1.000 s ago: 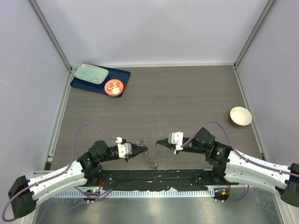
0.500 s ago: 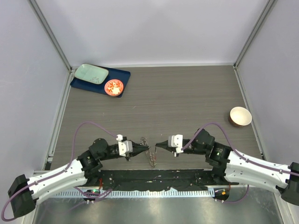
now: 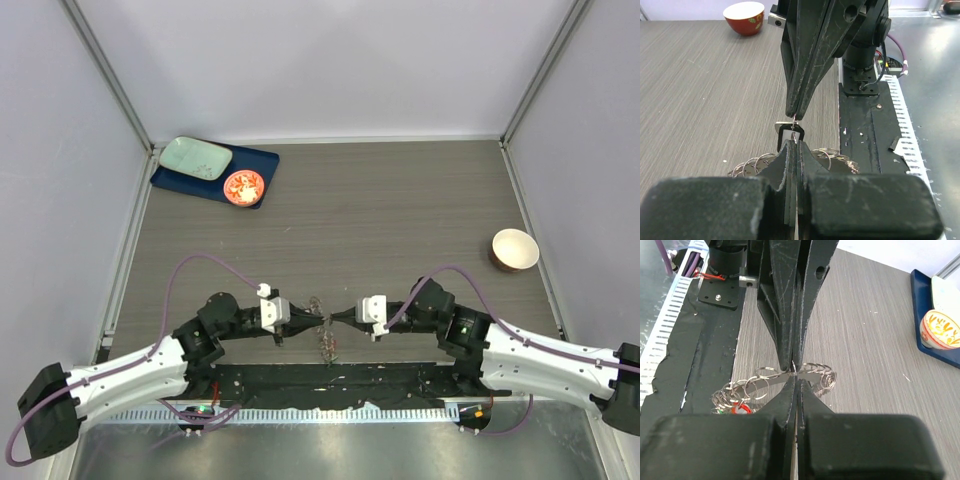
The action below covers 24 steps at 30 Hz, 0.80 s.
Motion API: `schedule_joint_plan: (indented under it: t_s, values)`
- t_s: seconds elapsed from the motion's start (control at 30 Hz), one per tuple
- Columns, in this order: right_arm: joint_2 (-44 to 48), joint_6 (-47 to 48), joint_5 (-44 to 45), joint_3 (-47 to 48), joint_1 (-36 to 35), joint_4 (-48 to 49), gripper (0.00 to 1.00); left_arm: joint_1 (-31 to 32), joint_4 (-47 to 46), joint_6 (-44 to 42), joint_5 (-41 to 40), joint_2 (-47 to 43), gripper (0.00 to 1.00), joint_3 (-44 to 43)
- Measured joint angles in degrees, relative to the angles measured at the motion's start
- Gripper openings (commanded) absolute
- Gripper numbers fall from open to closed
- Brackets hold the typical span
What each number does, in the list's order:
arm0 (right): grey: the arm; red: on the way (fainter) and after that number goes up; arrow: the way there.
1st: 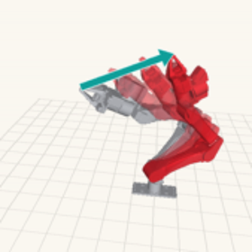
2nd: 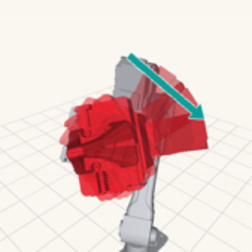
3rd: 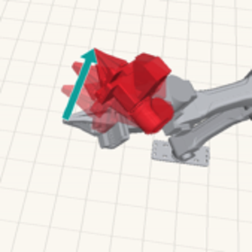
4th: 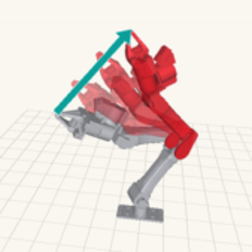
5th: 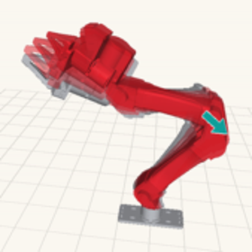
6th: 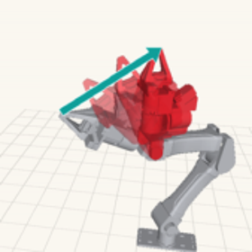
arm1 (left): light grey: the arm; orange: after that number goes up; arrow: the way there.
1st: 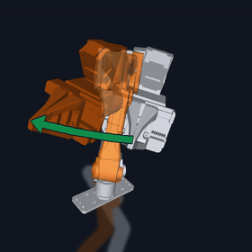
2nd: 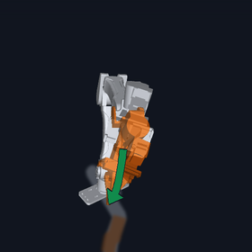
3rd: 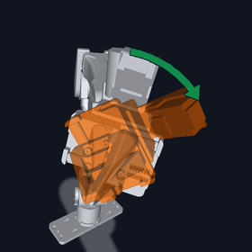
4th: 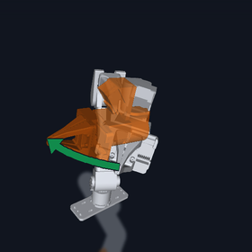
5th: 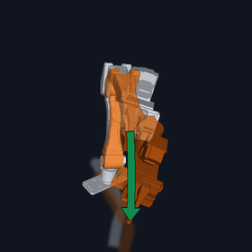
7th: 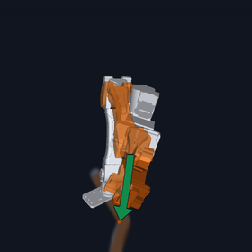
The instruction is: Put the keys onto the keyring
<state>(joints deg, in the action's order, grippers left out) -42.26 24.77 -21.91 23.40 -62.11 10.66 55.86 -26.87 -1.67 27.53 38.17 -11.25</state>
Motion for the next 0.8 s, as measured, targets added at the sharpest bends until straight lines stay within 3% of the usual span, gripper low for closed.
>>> schedule_joint_plan:
  t_s: [0.8]
  values:
    - [1.5, 1.9, 3.2, -0.1, -1.7, -0.8, 0.01, 0.0, -0.6, 1.1, 0.6, -0.5, 0.00, 0.0]
